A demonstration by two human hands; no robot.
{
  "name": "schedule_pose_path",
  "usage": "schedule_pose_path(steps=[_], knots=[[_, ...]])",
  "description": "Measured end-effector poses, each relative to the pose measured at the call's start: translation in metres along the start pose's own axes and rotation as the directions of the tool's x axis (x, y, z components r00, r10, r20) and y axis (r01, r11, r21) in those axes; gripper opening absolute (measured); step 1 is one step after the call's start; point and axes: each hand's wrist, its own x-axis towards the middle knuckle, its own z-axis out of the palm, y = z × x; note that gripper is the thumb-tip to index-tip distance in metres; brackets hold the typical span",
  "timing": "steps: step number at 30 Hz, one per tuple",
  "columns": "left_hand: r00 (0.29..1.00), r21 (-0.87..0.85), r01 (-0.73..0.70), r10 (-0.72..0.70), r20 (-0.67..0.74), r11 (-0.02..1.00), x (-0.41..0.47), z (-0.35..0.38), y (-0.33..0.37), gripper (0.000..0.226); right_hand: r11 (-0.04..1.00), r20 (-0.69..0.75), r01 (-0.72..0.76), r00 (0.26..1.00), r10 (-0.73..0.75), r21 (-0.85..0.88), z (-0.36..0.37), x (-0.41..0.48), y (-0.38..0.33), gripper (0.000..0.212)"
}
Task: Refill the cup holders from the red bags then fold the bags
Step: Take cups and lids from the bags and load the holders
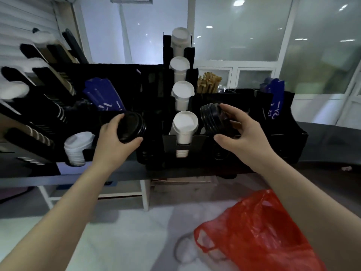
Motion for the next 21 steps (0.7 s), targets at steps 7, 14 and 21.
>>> schedule_pose_path(steps=[7, 14, 21], knots=[[0.967, 0.094, -0.071, 0.045, 0.251, 0.993, 0.029, 0.024, -0.024, 0.087, 0.992, -0.086, -0.065, 0.995, 0.056, -0.109, 0.010, -0.022, -0.002, 0.073], [0.924, 0.284, -0.212, 0.097, 0.371, 0.935, 0.053, 0.035, -0.038, 0.087, 0.975, -0.140, -0.104, 0.987, 0.077, -0.198, -0.007, -0.033, 0.000, 0.080], [0.881, 0.439, -0.397, 0.201, 0.428, 0.806, 0.059, 0.048, -0.050, 0.083, 0.967, -0.156, -0.120, 0.984, 0.085, -0.226, -0.016, -0.035, 0.007, 0.079]])
